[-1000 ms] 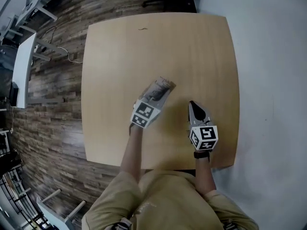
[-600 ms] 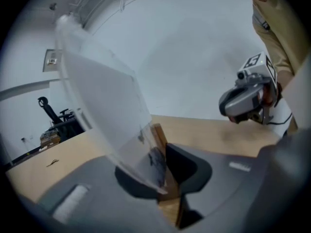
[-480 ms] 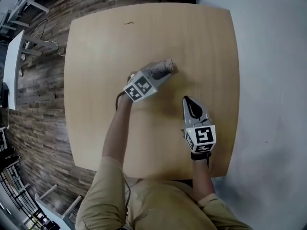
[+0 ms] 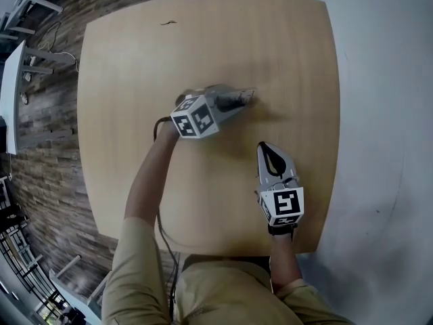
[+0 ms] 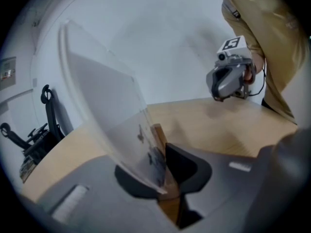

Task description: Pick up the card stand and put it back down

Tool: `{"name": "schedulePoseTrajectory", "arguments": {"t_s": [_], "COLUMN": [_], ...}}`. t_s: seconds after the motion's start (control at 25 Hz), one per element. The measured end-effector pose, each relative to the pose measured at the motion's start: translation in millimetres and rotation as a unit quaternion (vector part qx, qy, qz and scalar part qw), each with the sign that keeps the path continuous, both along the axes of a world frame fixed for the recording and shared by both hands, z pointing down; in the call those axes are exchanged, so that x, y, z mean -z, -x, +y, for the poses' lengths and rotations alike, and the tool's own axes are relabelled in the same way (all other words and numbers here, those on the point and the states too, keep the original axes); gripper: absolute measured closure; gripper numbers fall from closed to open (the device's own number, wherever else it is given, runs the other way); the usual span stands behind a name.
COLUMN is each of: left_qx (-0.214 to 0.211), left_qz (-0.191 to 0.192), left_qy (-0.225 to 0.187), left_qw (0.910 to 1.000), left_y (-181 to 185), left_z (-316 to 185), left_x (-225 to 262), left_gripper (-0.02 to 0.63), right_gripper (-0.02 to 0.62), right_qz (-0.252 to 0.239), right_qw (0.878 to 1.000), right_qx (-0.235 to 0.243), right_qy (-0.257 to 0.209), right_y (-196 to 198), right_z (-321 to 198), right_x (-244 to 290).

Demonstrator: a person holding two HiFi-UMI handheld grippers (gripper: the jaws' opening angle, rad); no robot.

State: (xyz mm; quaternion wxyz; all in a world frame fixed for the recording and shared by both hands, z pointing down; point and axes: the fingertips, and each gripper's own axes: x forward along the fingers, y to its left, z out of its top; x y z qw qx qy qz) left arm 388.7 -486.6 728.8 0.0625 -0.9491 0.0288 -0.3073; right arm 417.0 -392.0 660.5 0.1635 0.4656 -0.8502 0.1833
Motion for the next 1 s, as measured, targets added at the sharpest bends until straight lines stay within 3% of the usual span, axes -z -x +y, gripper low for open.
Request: {"name": "schedulePoseTrajectory", "arguments": {"t_s": [0.24, 0.28, 0.4, 0.6, 0.76, 1.0], "left_qx": [-0.017, -0.014, 0.010, 0.102, 0.198, 0.320], "left_qz": [-0.021, -0.033, -0.059, -0.022, 0.021, 0.101], "left_qy": [0.028, 0.035, 0.070, 0.117, 0.069, 0.029], "left_qw": [0.9992, 0.9987, 0.9957, 0.9877, 0.9774, 0.9414], "left_y": [3, 5, 6, 19, 39, 70], "left_z": [7, 11, 14, 15, 30, 69], "left_x": [-16, -20, -27, 3, 51, 136], "left_gripper": [0.524, 0.488, 0.245, 0.160, 0.130, 0.129], "right_gripper": [0.589, 0.589, 0.589, 0.589, 0.589, 0.589], "right_qz": [-0.009, -0.010, -0.013, -0.022, -0.029, -0.040], "right_qw": [1.000, 1.000, 1.000, 0.998, 0.997, 0.997], "right_qx": [-0.003, -0.005, -0.015, -0.060, -0.074, -0.063], "right_qy": [-0.002, -0.002, -0.003, -0.007, -0.017, -0.034], "right_y": [4, 2, -14, -39, -38, -16], "right_z": [-4, 1, 6, 1, 14, 37], "right_x": [-13, -13, -10, 11, 43, 93]}}
